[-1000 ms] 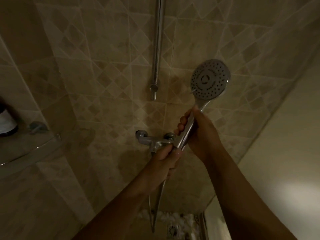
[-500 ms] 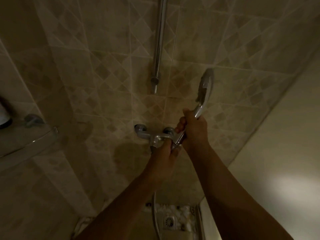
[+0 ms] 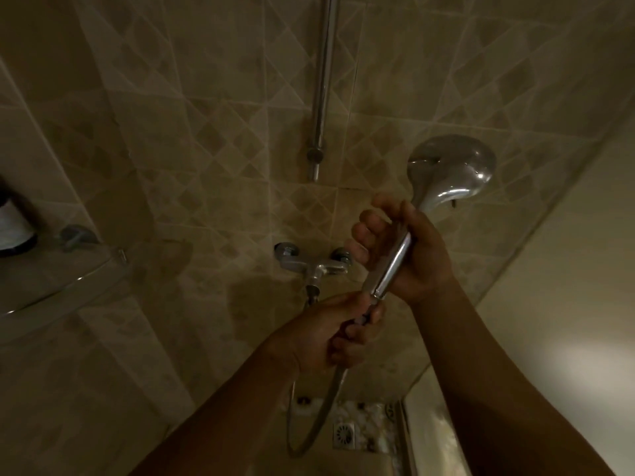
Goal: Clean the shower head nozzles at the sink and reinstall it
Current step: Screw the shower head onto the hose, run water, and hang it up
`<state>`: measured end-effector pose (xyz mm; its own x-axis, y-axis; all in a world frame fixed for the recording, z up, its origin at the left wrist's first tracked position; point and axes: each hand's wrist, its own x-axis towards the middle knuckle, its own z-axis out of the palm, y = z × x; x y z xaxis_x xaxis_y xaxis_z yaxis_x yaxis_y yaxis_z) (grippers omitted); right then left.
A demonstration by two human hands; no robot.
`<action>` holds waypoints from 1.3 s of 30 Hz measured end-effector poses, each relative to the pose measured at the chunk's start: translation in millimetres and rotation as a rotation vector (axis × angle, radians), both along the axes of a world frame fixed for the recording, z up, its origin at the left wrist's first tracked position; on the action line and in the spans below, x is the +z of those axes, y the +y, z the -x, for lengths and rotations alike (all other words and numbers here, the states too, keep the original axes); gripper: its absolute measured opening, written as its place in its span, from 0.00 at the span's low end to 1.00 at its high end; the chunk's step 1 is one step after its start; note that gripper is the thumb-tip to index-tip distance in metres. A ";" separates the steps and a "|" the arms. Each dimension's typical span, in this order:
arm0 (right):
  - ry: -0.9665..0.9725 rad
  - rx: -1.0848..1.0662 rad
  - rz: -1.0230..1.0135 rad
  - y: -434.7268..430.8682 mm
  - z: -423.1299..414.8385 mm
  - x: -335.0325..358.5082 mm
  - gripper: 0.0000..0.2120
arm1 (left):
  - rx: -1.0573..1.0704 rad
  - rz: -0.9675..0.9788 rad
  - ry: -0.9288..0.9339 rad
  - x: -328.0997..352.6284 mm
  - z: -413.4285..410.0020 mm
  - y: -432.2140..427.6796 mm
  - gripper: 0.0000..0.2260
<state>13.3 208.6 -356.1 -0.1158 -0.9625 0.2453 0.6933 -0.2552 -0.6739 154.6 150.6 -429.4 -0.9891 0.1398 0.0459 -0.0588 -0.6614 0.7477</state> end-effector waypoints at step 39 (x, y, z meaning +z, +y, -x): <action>-0.180 -0.682 -0.666 -4.9 -8.4 -61.4 0.10 | 0.688 1.066 -0.248 -41.0 3.6 14.1 0.11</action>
<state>21.6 203.7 -417.5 -0.6830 -0.6102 -0.4014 0.6446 -0.2451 -0.7242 151.0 164.8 -470.4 -0.8381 -0.5445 0.0326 -0.1589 0.3010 0.9403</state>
